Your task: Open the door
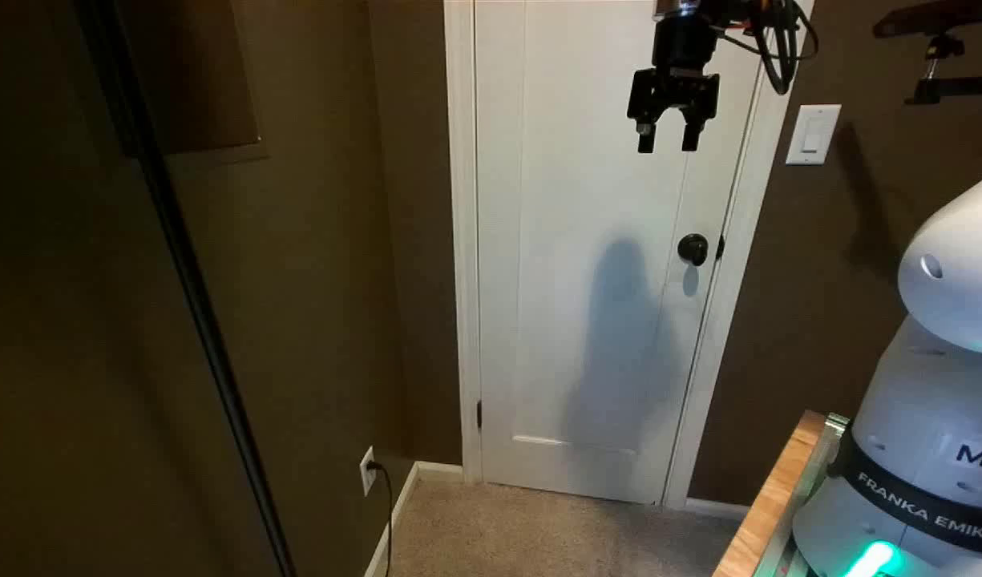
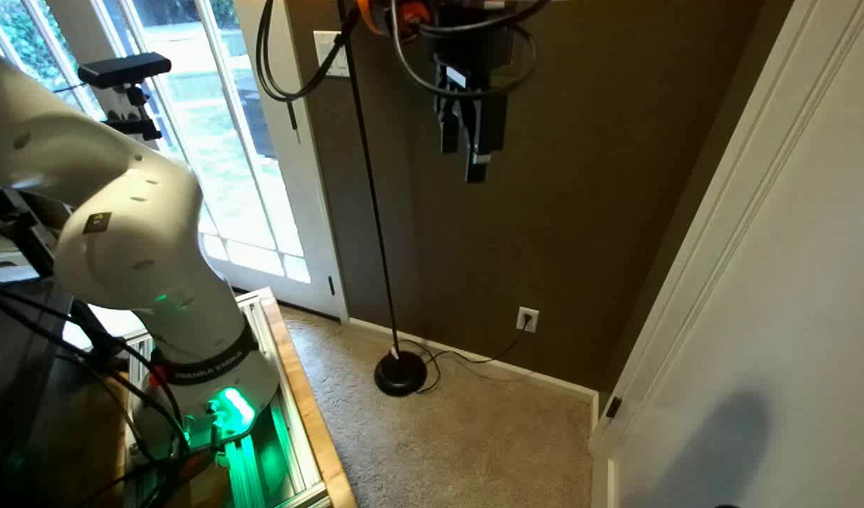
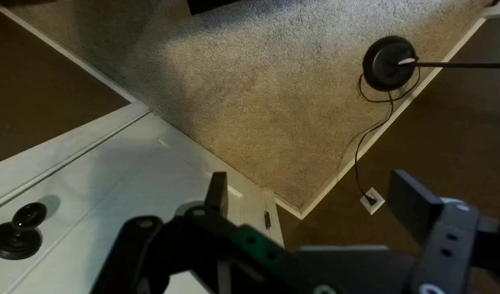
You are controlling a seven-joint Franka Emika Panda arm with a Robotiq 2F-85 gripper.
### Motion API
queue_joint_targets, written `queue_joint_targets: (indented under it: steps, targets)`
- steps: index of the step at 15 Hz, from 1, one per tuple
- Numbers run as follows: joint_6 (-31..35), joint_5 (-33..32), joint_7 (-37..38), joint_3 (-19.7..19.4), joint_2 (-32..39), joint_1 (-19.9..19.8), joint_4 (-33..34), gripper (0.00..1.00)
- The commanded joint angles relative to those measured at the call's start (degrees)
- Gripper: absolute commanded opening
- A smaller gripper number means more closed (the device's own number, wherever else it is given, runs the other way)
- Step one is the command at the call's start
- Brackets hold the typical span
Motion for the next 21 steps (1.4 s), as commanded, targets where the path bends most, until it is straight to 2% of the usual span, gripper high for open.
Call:
queue_joint_targets:
  steps: [1, 16, 21]
  targets:
    - [-0.15, 0.06, -0.06, 0.08, 0.07, -0.11, 0.18, 1.0]
    - [-0.14, 0.06, -0.06, 0.07, 0.07, -0.11, 0.18, 1.0]
    - [5.73, -0.25, 0.09, -2.27, -2.15, -2.4, -4.18, 1.0]
